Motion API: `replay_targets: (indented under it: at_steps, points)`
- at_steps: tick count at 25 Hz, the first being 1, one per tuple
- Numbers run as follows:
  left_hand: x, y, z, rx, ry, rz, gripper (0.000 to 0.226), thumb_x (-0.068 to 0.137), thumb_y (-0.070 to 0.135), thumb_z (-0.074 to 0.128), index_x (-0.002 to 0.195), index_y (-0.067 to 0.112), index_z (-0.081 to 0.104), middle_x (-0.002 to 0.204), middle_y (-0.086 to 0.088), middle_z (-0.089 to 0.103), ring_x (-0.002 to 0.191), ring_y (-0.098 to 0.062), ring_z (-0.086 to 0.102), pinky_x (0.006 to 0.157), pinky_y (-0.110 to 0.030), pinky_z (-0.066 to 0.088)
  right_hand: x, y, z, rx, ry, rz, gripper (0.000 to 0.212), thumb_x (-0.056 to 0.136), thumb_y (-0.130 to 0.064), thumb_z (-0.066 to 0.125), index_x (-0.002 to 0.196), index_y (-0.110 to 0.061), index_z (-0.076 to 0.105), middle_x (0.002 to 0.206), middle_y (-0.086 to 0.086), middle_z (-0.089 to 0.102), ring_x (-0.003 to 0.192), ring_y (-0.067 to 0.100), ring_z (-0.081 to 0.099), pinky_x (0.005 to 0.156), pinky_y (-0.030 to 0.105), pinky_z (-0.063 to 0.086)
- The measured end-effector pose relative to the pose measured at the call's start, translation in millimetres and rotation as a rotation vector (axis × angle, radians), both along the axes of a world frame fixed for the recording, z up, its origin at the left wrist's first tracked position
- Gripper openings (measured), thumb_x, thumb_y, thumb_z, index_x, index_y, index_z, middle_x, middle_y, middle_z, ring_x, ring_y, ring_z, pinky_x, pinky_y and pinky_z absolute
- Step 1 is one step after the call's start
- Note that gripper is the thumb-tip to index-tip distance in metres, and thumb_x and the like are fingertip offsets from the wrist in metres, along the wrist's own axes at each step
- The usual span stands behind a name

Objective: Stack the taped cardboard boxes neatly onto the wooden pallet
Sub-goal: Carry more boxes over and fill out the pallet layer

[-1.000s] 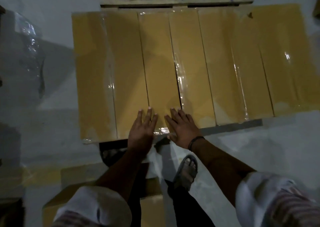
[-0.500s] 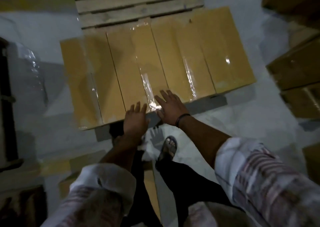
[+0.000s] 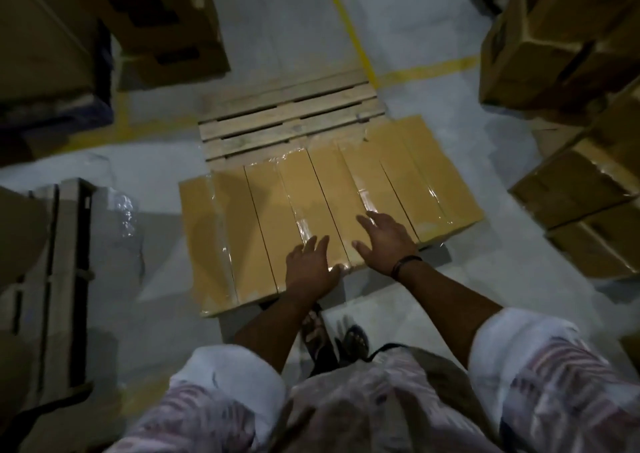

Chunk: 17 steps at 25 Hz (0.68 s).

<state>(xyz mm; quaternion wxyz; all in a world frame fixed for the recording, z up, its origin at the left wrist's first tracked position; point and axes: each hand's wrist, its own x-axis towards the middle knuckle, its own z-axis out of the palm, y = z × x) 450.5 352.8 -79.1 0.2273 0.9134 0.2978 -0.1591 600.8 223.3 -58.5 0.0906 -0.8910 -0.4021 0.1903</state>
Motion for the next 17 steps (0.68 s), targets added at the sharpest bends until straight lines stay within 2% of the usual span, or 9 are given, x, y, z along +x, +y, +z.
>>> replay_targets:
  at_steps: [4, 9, 14, 17]
  points:
    - [40, 7, 23, 0.022, -0.078, -0.076, 0.078, 0.094, 0.059, 0.057, 0.159, 0.026, 0.029, 0.163, -0.007, 0.036, 0.145, -0.033, 0.036, 0.118, -0.047, 0.029, 21, -17, 18, 0.097, -0.044, -0.156, 0.061, 0.094, -0.047, 0.055, 0.147, -0.017, 0.046, 0.149, 0.011, 0.048, 0.134, 0.031, 0.043, 0.105, 0.043, 0.040]
    - [82, -2, 34, 0.018, -0.079, -0.156, 0.074, 0.094, 0.058, 0.056, 0.157, 0.026, 0.033, 0.155, -0.005, 0.046, 0.137, -0.033, 0.046, 0.111, -0.045, 0.034, 47, -58, 27, 0.170, -0.042, -0.312, 0.060, 0.094, -0.041, 0.062, 0.146, -0.015, 0.048, 0.143, 0.012, 0.054, 0.129, 0.033, 0.049, 0.105, 0.044, 0.043]
    - [146, -47, 39, 0.014, -0.074, -0.218, 0.073, 0.094, 0.057, 0.057, 0.156, 0.027, 0.033, 0.151, -0.005, 0.051, 0.132, -0.033, 0.052, 0.108, -0.044, 0.038, 91, -106, 26, 0.165, -0.028, -0.401, 0.064, 0.091, -0.050, 0.050, 0.145, -0.015, 0.049, 0.141, 0.012, 0.056, 0.125, 0.034, 0.052, 0.102, 0.045, 0.045]
    - [200, -88, 43, 0.007, -0.093, -0.241, 0.073, 0.094, 0.058, 0.057, 0.157, 0.027, 0.034, 0.149, -0.006, 0.052, 0.131, -0.032, 0.053, 0.108, -0.043, 0.038, 138, -142, 31, 0.175, -0.029, -0.418, 0.061, 0.094, -0.047, 0.055, 0.147, -0.017, 0.046, 0.144, 0.010, 0.053, 0.128, 0.032, 0.050, 0.103, 0.045, 0.044]
